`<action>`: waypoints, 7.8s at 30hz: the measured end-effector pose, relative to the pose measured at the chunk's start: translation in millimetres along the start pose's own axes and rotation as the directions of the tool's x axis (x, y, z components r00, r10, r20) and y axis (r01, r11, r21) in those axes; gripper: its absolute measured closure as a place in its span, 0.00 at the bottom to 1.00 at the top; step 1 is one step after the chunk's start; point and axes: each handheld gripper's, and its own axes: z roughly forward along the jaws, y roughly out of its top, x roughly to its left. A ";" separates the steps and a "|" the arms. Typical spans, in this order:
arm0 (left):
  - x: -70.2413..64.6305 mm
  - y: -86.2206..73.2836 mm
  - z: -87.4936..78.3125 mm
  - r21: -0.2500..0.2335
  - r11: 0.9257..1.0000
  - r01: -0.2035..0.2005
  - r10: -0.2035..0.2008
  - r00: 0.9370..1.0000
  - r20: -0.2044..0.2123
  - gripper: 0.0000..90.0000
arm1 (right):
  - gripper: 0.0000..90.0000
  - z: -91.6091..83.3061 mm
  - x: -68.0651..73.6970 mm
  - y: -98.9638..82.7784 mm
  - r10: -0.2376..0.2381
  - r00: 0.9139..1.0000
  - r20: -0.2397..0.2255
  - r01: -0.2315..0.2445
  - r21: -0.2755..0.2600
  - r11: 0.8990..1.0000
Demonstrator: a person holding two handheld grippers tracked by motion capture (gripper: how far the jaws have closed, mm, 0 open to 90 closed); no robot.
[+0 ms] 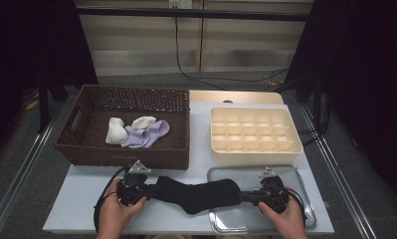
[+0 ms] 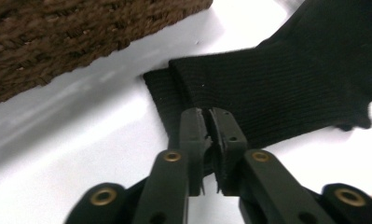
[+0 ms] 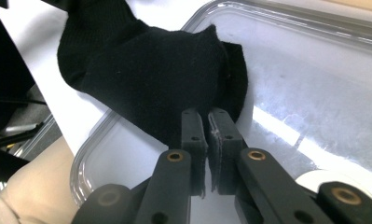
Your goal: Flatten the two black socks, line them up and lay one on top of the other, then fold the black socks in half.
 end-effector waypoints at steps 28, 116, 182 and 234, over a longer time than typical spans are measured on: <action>3.0 -1.4 0.7 -0.003 1.000 0.017 -0.017 0.999 -0.035 0.94 | 0.67 26.9 11.1 12.3 -0.133 0.977 0.165 0.134 0.010 0.991; 1.7 -4.3 2.9 -0.005 0.995 0.099 -0.099 0.995 -0.021 0.91 | 0.99 6.2 20.7 22.6 -0.206 0.955 0.215 0.223 -0.055 0.973; 15.6 55.5 -61.1 -0.017 0.996 0.086 -0.084 0.993 0.087 0.92 | 0.99 104.2 77.7 51.0 -0.335 0.942 0.006 0.333 0.065 0.940; -69.2 88.5 28.6 0.088 0.991 -0.106 0.088 0.978 0.187 0.92 | 0.97 42.5 39.9 41.1 -0.234 0.970 0.073 0.239 -0.067 0.969</action>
